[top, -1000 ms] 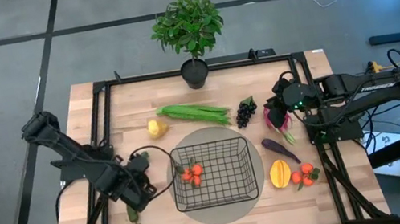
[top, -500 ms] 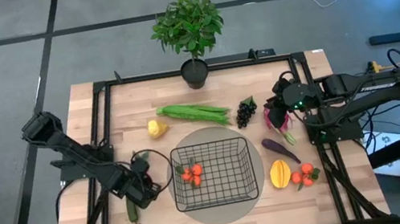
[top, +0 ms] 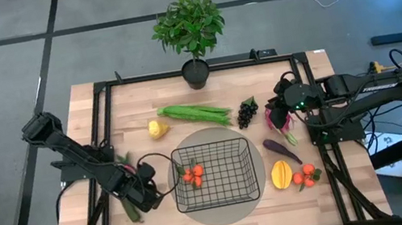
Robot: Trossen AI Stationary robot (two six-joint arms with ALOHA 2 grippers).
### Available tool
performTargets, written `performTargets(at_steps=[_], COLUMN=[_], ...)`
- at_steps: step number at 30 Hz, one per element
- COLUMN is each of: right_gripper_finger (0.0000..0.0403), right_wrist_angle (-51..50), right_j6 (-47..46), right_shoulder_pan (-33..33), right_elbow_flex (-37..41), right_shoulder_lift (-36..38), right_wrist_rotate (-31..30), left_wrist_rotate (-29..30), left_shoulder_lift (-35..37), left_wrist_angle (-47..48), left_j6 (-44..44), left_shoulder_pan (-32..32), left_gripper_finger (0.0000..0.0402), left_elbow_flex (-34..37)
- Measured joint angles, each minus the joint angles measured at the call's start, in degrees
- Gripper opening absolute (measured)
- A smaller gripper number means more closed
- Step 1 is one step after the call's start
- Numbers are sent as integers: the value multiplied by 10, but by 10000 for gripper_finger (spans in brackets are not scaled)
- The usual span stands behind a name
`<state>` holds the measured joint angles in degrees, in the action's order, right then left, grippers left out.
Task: Build produce basket
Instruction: Put the chili pepper into the black wire basket
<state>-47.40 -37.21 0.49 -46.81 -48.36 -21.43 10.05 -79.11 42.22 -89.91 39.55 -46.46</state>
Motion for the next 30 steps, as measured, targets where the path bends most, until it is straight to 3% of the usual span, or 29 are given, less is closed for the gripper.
performTargets(at_steps=[7,16,24,30], right_gripper_finger=[110,110,110,110], right_wrist_angle=[0,0,0,0], right_j6=[0,0,0,0], right_shoulder_pan=[0,0,0,0], right_elbow_flex=[0,0,0,0], right_shoulder_lift=[0,0,0,0], right_wrist_rotate=[0,0,0,0], left_wrist_rotate=[-120,-159,-157,-216], left_shoulder_lift=[0,0,-7,-48], left_wrist_angle=[29,27,29,38], left_j6=[-77,-90,-90,-90], left_shoulder_pan=[29,92,150,164], left_gripper_finger=[98,98,98,98], left_elbow_flex=[-1,-1,-1,-1])
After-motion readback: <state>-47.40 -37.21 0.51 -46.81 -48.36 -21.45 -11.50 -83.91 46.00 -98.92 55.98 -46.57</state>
